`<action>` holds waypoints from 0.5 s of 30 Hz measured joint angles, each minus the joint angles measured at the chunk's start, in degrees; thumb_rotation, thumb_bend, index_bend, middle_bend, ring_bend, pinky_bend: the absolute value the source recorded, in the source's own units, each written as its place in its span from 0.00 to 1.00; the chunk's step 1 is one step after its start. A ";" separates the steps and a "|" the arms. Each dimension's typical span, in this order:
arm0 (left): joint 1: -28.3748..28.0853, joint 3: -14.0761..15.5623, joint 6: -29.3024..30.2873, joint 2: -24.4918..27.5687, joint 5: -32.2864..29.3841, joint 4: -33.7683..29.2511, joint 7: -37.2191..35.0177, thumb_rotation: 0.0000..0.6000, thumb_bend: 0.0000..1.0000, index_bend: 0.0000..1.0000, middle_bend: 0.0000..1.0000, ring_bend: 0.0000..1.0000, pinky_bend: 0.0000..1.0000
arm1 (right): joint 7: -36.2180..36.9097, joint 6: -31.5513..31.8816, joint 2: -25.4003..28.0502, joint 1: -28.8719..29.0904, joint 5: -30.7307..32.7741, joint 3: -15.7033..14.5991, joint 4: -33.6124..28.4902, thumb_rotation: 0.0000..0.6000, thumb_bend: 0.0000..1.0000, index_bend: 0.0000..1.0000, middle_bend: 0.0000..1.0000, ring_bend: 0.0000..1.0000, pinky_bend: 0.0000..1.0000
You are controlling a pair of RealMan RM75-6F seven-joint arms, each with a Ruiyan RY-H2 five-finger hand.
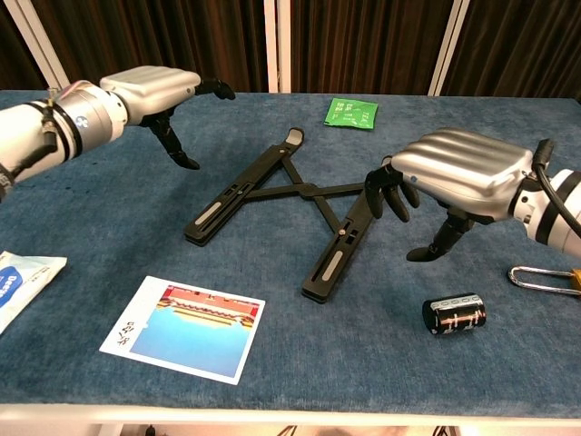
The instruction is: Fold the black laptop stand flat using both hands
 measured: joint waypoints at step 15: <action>-3.71 2.26 -1.38 -5.98 -0.05 10.60 -6.51 1.00 0.03 0.13 0.11 0.08 0.12 | -1.12 0.19 -5.64 2.33 1.88 2.55 11.95 1.00 0.01 0.65 0.78 0.71 0.87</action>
